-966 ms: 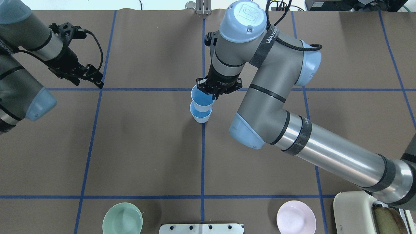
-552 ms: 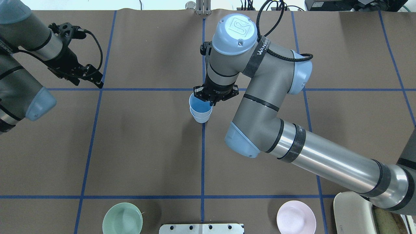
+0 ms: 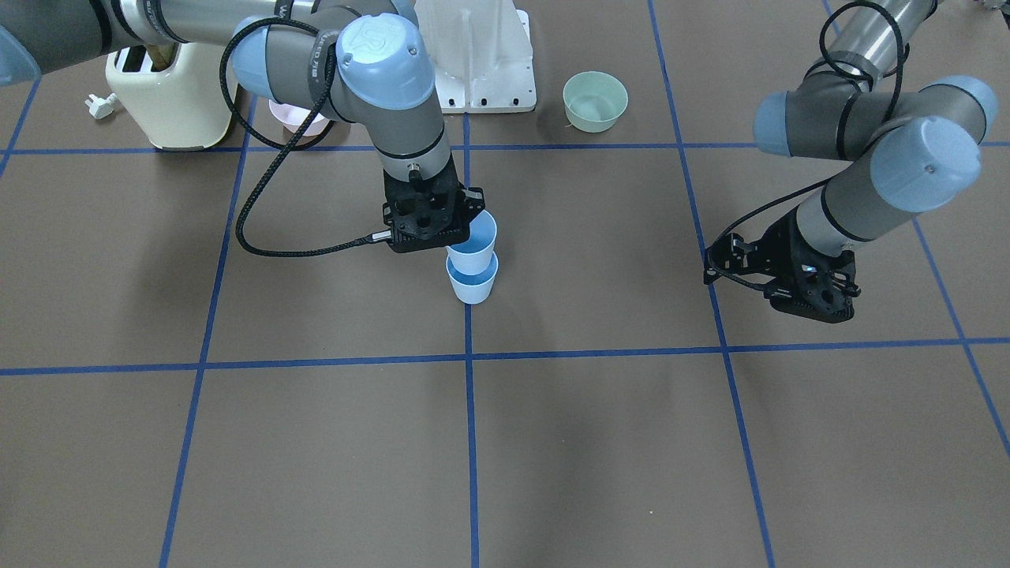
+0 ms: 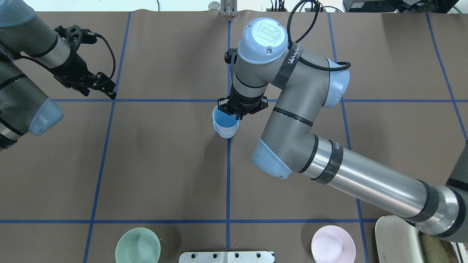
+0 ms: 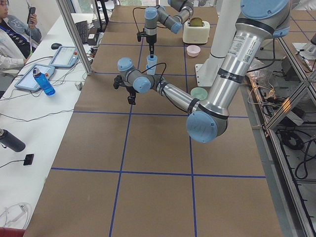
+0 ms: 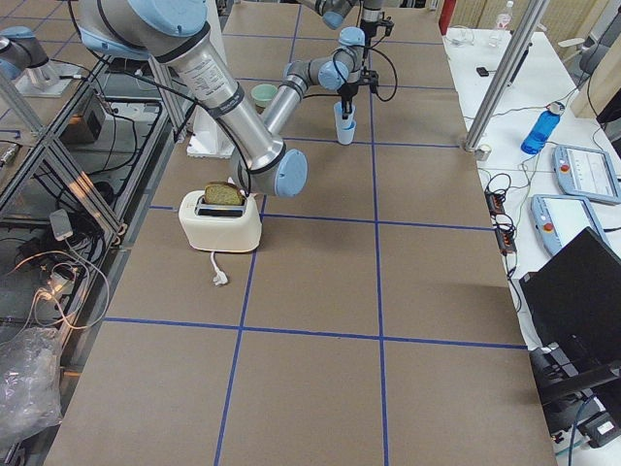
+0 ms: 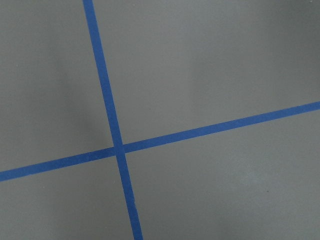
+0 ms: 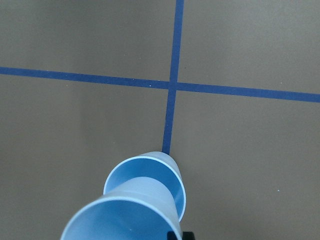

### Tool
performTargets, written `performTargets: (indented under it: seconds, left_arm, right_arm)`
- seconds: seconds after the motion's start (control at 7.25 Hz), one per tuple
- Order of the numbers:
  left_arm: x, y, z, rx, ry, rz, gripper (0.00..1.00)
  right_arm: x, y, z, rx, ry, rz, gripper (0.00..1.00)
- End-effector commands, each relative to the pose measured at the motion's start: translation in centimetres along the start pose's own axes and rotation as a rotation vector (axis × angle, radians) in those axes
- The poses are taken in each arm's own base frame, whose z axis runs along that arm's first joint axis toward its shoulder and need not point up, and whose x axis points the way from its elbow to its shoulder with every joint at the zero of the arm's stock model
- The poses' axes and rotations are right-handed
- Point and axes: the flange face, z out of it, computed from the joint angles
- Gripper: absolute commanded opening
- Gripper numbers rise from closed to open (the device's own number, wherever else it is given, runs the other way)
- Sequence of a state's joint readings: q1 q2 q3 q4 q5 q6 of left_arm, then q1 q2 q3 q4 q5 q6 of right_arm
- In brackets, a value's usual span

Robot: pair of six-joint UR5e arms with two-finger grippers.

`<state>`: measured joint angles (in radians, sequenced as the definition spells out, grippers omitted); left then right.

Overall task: Stack blue cups with both arms
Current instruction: 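Lower the held cup into the center cup and release with the right gripper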

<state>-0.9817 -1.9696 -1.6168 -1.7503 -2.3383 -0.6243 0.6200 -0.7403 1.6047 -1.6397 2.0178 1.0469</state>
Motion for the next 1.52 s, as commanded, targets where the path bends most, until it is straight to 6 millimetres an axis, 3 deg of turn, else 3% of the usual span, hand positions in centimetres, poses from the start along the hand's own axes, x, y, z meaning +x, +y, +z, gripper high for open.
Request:
performTargets:
  seconds: [0.0,0.69,0.83,0.97,1.38]
  left_arm:
    - [0.01,0.01,0.0,-0.001,0.001,0.0,0.97]
    - [-0.06,0.05,0.03,-0.001,0.001,0.0,0.97]
    - [-0.08,0.05,0.04,-0.001,0.0,-0.001,0.97]
    - [-0.02,0.06,-0.01,-0.001,0.001,0.0,0.97]
    - [0.07,0.01,-0.18,0.002,0.003,0.001,0.97]
  right_arm:
    - [-0.05,-0.49,0.45,0.022,-0.02,-0.009,0.0]
    - [0.56,-1.2,0.14,0.03,-0.017,-0.016,0.01]
    - [0.73,-1.18,0.28,0.029,-0.014,-0.016,0.9]
    - [0.8,-1.16,0.35,0.027,-0.014,-0.011,0.99]
    - [0.87,-1.3,0.09,0.026,-0.021,0.002,1.0]
